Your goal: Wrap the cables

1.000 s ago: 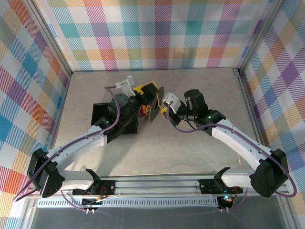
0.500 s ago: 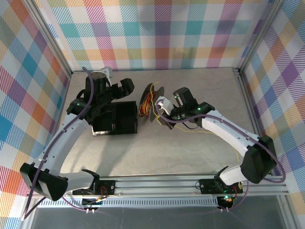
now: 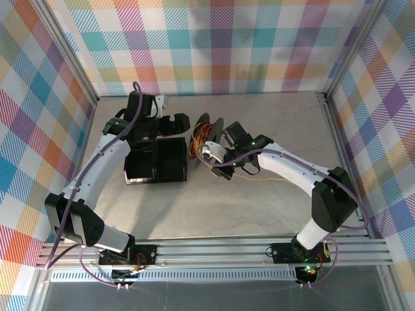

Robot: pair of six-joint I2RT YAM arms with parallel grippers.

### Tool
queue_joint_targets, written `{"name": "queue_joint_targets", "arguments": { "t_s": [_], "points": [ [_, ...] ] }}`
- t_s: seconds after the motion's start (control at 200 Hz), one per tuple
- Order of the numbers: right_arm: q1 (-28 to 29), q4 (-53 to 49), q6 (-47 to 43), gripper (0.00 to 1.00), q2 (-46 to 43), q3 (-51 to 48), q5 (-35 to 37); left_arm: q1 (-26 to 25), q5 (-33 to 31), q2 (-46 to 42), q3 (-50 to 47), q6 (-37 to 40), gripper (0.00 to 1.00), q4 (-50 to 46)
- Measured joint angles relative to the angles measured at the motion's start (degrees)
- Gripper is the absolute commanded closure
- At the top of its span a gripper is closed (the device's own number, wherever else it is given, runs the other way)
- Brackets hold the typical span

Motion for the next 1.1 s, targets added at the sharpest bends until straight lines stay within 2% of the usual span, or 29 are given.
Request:
{"name": "queue_joint_targets", "arguments": {
  "t_s": [0.11, 0.405, 0.5, 0.575, 0.82, 1.1],
  "points": [
    [0.0, -0.5, -0.9, 1.00, 1.2, 1.0, 0.5, 0.0, 2.0, 2.9, 2.8, 2.5, 0.11, -1.1],
    [0.0, -2.8, -1.3, 1.00, 3.3, 2.4, 2.1, -1.5, 0.5, 11.8, 10.5, 8.2, 0.14, -7.7],
    [0.0, -2.7, -1.3, 1.00, 3.2, 2.4, 2.3, -2.3, 0.0, 12.7, 10.8, 8.8, 0.12, -8.3],
    [0.0, -2.3, -1.3, 1.00, 2.5, 1.9, 2.3, -2.7, 0.0, 12.8, 10.8, 9.2, 0.00, -8.7],
    [0.0, -0.5, -1.3, 1.00, -2.6, -1.0, 2.2, -3.1, -2.0, 12.6, 10.1, 8.9, 0.00, -6.5],
    [0.0, 0.0, -1.3, 1.00, 0.9, -1.2, 3.6, -3.1, -3.8, 11.9, 8.9, 6.8, 0.00, -4.6]
  ]
}}
